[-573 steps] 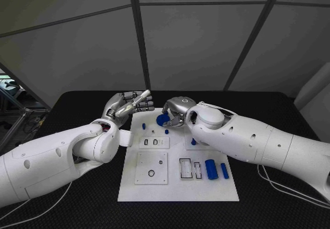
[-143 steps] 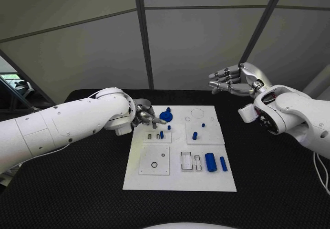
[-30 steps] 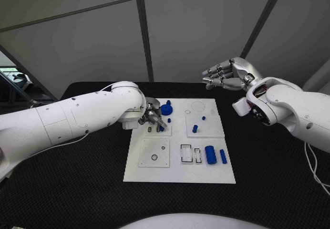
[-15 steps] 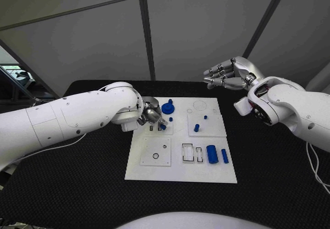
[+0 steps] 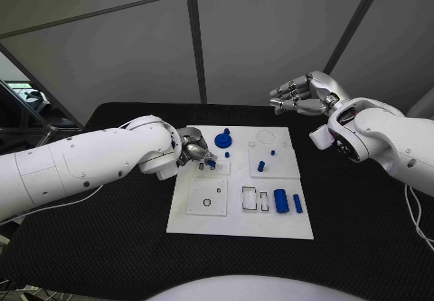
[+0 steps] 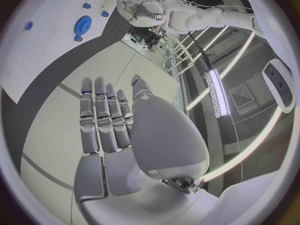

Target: Assemble the parts on the task board

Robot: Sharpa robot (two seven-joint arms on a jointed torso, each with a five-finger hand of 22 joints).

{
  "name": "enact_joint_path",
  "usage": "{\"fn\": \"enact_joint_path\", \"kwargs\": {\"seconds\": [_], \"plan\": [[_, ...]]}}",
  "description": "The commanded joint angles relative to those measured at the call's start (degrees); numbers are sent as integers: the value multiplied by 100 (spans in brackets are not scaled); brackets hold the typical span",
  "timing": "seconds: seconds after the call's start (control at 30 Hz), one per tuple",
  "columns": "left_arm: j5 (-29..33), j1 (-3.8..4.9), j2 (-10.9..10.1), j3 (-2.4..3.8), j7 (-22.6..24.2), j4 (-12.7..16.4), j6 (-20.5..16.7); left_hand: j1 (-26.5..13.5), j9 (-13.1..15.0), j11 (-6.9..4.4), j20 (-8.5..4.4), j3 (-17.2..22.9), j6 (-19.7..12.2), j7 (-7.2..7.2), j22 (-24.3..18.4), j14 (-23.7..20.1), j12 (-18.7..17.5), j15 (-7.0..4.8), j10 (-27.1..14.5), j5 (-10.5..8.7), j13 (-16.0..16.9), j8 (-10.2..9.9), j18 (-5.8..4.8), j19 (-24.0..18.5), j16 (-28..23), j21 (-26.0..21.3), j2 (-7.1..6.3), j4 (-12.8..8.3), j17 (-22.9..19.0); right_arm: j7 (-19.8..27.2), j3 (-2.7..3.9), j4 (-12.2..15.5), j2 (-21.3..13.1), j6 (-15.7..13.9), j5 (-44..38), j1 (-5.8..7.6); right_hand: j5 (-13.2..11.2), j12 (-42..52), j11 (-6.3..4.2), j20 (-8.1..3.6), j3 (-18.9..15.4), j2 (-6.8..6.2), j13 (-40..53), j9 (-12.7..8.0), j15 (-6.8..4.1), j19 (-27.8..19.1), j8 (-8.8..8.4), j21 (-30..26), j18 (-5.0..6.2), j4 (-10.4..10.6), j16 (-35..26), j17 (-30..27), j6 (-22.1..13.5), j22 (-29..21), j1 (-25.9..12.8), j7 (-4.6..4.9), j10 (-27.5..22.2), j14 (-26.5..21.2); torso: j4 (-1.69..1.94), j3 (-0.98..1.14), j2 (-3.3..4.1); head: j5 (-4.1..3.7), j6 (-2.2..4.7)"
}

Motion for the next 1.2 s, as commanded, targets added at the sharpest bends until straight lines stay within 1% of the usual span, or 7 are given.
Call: {"fn": "enact_joint_path", "kwargs": {"seconds": [0.03,0.07,0.23,0.43,0.6,0.83,1.2], "plan": [[-530,-58,-29,0,52,66,-569,-58,21,-54,-2,996,25,-47,20,474,24,-44,122,30,14,40,-12,65,50,34,-28,-934,1143,29,4,7,-11,-5,-42,9,34,0,-15,7,-17,60,-8,8,35,47,-30,-34,29,-21,-21,-5,-8,-8,-18,27,-44,16,32,2,-16,-13,-15],[-607,-89,-34,-1,51,76,-620,-70,29,-58,-6,1021,31,-51,26,477,28,-47,133,40,19,46,-13,70,54,36,-45,-941,1149,30,4,7,-14,-5,-47,9,36,2,-14,7,-19,63,-8,9,35,49,-29,-36,29,-19,-22,-7,-7,-10,-21,27,-44,18,37,2,-19,-10,-23],[-861,-208,-9,-1,47,86,-775,-96,47,-68,-15,1080,47,-61,62,481,45,-56,168,77,40,60,-20,94,60,57,-81,-958,1157,32,4,2,-18,-6,-63,9,37,2,-14,8,-20,64,-8,9,35,50,-29,-37,29,-18,-22,-7,-6,-11,-22,27,-44,18,28,0,-10,14,-20],[-1066,-289,51,-1,44,75,-916,-110,58,-74,-20,1109,58,-66,89,483,57,-61,190,96,54,69,-26,111,63,74,-102,-968,1162,36,4,-4,-11,7,-27,9,42,5,-14,8,-24,65,-8,10,35,54,-28,-42,29,-15,-22,-9,-5,-14,-27,27,-43,22,16,1,-1,23,-23],[-1179,-309,79,0,39,69,-985,-121,65,-78,-24,1130,68,-71,117,485,72,-66,212,111,72,75,-33,129,67,93,-117,-973,1167,36,4,-17,-6,11,29,8,42,5,-14,8,-24,65,-8,10,35,54,-28,-42,29,-15,-22,-9,-5,-14,-27,27,-43,22,16,1,0,17,-30],[-1256,-316,140,0,26,24,-905,-129,73,-84,-29,1153,78,-77,135,486,87,-71,234,127,90,81,-36,141,68,103,-137,-984,1169,37,4,-22,6,14,41,8,42,5,-14,8,-24,65,-8,10,35,54,-28,-42,29,-15,-22,-9,-5,-14,-27,27,-43,22,18,3,4,14,-48],[-1443,-316,276,1,-13,-139,-545,-135,79,-88,-33,1171,83,-80,156,487,97,-75,250,147,103,85,-41,154,68,117,-151,-992,1169,38,3,-26,22,20,23,8,42,5,-14,8,-24,65,-8,10,35,54,-28,-42,29,-15,-22,-9,-5,-14,-27,27,-43,22,15,8,1,16,-77]]}}
